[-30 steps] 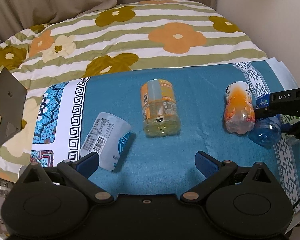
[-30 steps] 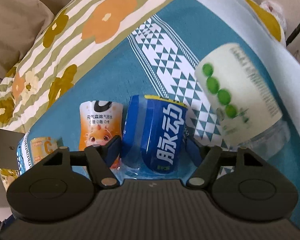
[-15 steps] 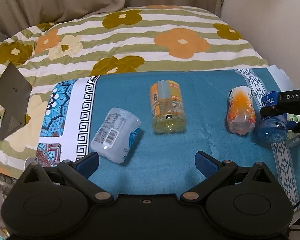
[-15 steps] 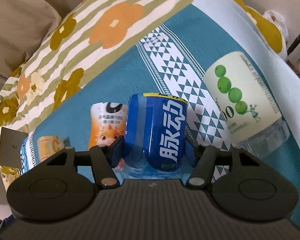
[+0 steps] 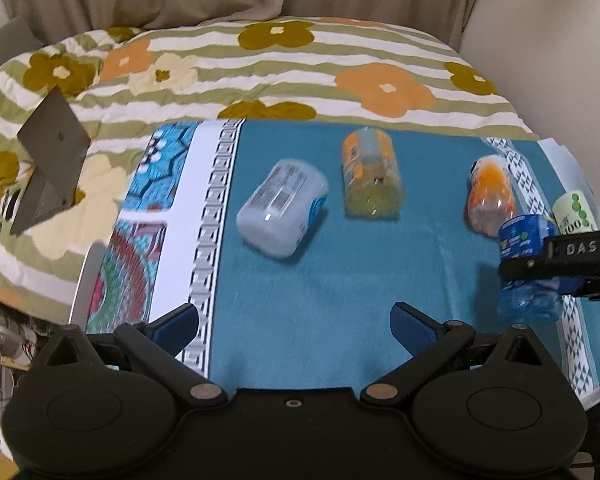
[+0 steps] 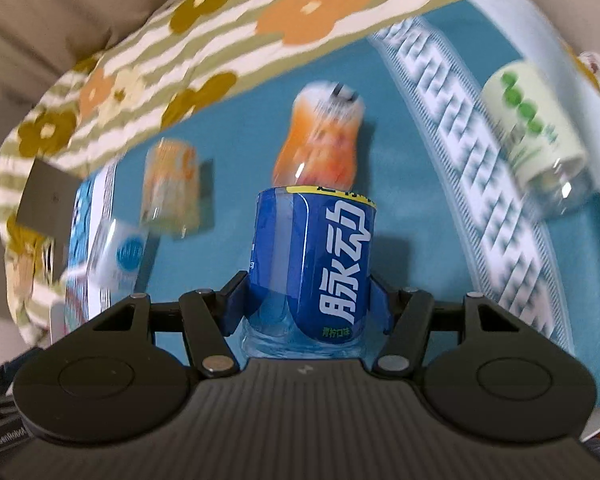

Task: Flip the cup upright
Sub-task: 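Lift the blue cup off the cloth with the right tool, then grasp the blue cup with the left tool while the right tool releases it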

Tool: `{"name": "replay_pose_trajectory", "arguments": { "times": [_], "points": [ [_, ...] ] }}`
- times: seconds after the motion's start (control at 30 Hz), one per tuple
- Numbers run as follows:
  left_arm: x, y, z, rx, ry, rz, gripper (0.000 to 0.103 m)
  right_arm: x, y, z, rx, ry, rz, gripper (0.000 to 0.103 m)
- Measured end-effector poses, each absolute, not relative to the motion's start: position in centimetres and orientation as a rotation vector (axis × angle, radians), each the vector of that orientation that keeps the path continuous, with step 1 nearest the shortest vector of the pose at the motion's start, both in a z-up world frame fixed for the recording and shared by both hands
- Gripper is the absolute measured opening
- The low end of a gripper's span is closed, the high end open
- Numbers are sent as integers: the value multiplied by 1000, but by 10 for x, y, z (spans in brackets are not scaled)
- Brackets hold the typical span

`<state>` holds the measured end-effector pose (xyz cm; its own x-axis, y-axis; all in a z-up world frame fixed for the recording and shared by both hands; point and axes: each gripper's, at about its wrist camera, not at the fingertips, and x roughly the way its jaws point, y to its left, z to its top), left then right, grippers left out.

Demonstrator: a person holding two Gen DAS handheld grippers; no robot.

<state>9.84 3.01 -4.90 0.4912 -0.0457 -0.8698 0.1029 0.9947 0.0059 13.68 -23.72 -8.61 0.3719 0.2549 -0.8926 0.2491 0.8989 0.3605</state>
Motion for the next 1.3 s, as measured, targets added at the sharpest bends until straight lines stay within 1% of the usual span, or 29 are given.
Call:
{"name": "replay_pose_trajectory", "arguments": {
  "times": [0.3, 0.47, 0.7, 0.8, 0.87, 0.93, 1.1, 1.3],
  "points": [
    [69, 49, -64, 44, 1084, -81, 103, 115, -192, -110, 392, 1242, 69, 76],
    [64, 54, -70, 45, 1097, -77, 103, 116, -181, -121, 359, 1253, 86, 76],
    [64, 58, -70, 40, 1097, -76, 103, 119, -175, -123, 340, 1251, 84, 78],
    [66, 59, -68, 36, 1096, -76, 103, 121, -174, -123, 331, 1258, 81, 82],
    [68, 59, -67, 35, 1093, -76, 103, 121, -174, -123, 327, 1255, 77, 97],
    [70, 59, -66, 36, 1088, -77, 103, 122, -174, -121, 334, 1251, 70, 102],
    [71, 60, -63, 30, 1074, -95, 103, 121, -181, -115, 363, 1230, 48, 103],
    [76, 46, -47, 38, 1074, -156, 103, 97, -200, -72, 408, 1147, -6, 103]
  ]
}}
